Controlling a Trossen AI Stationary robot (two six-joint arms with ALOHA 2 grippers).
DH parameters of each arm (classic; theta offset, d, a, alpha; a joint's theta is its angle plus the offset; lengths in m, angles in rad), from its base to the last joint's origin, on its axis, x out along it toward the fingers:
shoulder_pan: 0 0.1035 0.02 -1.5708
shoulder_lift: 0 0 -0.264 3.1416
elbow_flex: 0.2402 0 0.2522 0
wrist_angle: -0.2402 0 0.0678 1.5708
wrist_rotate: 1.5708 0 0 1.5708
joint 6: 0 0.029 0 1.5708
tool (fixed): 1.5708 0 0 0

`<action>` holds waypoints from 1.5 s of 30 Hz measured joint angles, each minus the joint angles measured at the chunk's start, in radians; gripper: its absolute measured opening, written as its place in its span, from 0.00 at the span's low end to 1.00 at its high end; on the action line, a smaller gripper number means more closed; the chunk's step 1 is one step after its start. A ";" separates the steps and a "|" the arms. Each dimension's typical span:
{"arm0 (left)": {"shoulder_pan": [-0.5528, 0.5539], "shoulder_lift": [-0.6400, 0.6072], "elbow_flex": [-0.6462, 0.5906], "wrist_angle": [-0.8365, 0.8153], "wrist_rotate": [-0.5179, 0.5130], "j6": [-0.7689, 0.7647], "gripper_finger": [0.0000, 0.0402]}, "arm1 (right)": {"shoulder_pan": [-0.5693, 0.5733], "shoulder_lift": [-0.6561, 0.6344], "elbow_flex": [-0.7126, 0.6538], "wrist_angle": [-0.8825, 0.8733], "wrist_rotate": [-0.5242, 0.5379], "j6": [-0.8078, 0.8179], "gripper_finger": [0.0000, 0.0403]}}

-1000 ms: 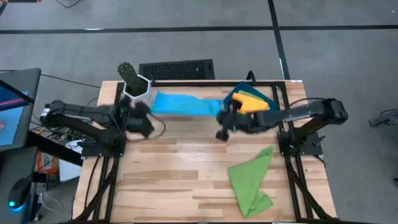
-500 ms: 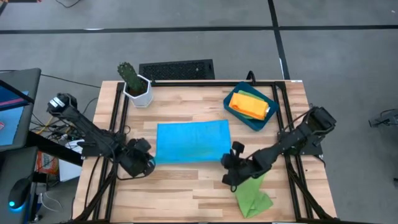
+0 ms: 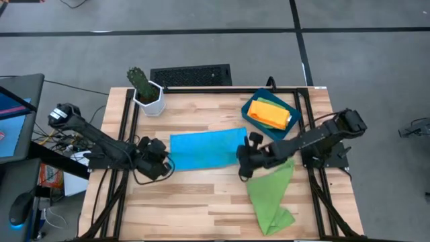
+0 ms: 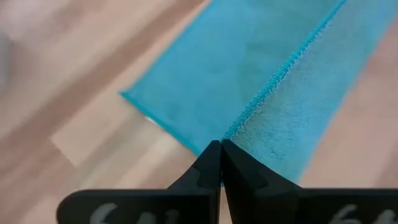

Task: Fold microfiber towels
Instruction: Fold the blue microfiber cloth

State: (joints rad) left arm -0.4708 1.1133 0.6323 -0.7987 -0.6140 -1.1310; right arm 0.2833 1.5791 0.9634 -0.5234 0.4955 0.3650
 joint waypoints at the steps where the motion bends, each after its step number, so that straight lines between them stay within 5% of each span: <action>1: 0.022 0.000 0.000 -0.010 0.000 0.024 0.00 | -0.022 -0.001 0.000 0.005 -0.015 -0.016 0.04; 11: 0.145 0.000 0.000 -0.004 0.003 0.164 0.00 | -0.163 0.033 -0.040 0.063 -0.161 -0.060 0.05; 45: 0.333 0.001 -0.061 0.128 0.017 0.382 0.00 | -0.221 -0.005 -0.017 -0.019 -0.209 -0.104 0.10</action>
State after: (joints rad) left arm -0.1383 1.1141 0.5709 -0.6704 -0.5971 -0.7486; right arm 0.0624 1.5742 0.9466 -0.5426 0.2860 0.2615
